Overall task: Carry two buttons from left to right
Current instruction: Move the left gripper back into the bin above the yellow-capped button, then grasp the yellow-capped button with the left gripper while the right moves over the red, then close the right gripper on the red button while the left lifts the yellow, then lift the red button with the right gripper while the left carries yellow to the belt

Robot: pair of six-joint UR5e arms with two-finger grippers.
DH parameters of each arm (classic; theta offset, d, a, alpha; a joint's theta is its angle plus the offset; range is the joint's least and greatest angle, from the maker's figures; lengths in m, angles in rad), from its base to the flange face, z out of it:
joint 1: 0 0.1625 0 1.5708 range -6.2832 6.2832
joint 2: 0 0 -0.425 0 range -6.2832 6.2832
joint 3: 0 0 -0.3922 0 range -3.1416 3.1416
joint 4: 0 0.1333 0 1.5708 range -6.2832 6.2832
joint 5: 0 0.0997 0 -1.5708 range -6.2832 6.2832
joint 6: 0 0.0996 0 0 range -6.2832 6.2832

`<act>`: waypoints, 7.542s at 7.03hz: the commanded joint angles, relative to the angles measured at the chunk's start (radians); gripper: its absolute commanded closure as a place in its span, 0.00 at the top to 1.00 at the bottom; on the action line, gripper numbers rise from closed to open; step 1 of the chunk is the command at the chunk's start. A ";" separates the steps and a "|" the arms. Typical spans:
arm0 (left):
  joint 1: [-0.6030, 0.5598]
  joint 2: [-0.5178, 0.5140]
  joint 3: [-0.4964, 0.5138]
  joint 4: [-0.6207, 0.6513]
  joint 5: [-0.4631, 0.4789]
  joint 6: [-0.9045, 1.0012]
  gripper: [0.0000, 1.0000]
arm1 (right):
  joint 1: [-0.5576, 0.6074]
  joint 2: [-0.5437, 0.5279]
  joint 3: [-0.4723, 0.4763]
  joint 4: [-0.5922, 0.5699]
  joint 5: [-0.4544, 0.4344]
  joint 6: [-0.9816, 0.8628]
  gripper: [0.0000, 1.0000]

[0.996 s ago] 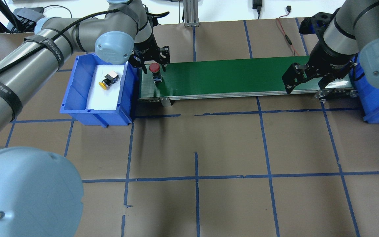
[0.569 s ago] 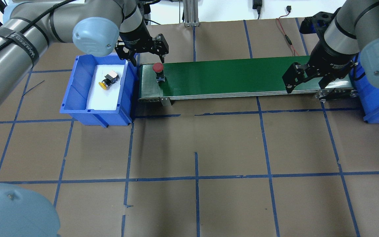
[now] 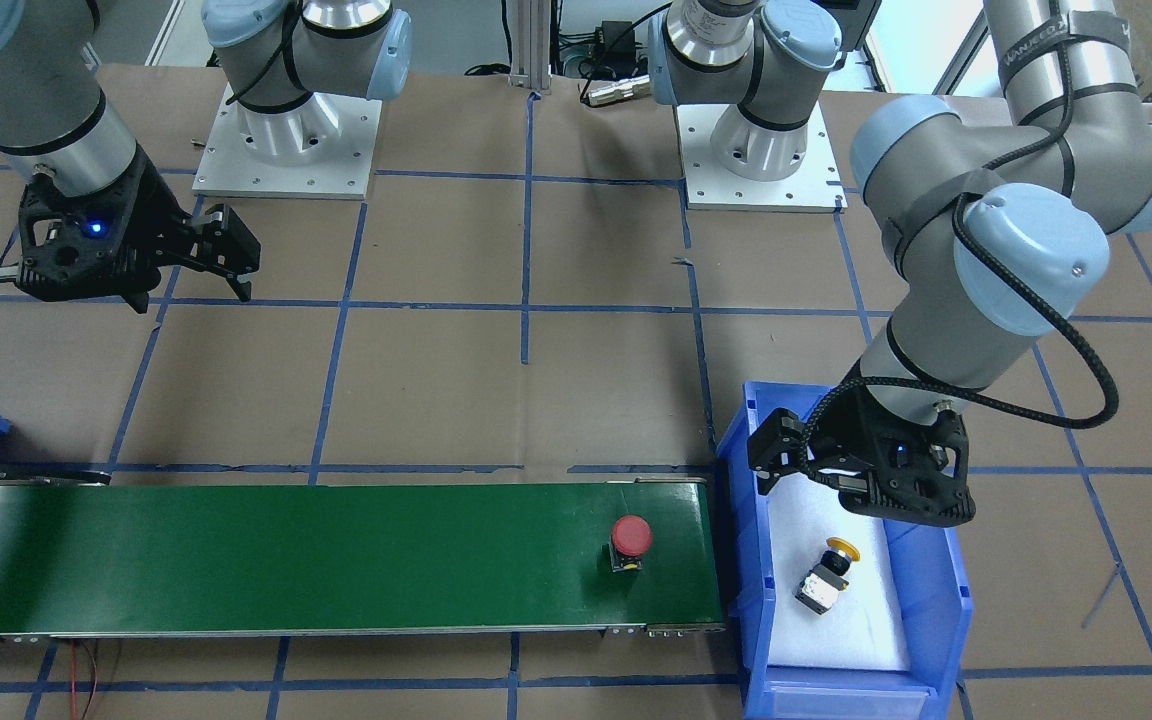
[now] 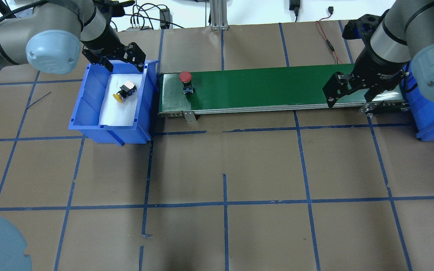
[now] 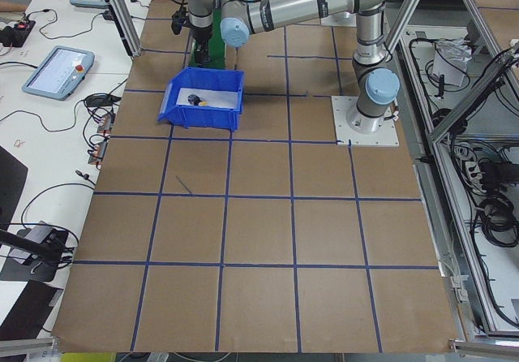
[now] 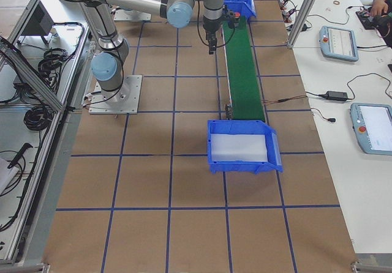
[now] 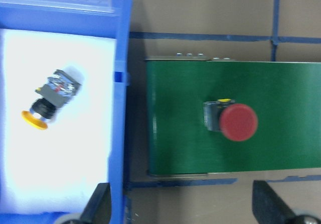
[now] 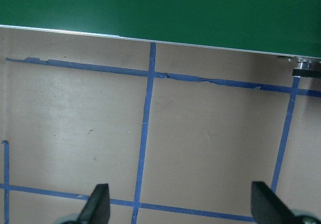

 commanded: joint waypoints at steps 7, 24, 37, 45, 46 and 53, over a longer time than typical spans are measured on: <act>0.127 -0.060 -0.205 0.367 -0.154 0.333 0.99 | 0.002 0.000 -0.008 0.012 -0.004 0.006 1.00; 0.132 -0.182 -0.185 0.437 -0.120 0.485 0.90 | 0.230 0.161 -0.221 -0.071 -0.037 0.161 1.00; 0.111 -0.042 -0.169 0.179 -0.116 0.210 0.43 | 0.374 0.423 -0.334 -0.239 -0.016 0.399 1.00; -0.173 0.033 -0.042 0.045 -0.094 -0.260 0.42 | 0.374 0.550 -0.382 -0.256 -0.065 0.417 1.00; -0.176 0.023 -0.054 0.115 -0.064 -0.274 0.42 | 0.374 0.555 -0.394 -0.255 -0.065 0.417 1.00; -0.187 -0.090 -0.066 0.266 0.016 -0.433 0.40 | 0.325 0.592 -0.410 -0.255 -0.059 0.393 0.98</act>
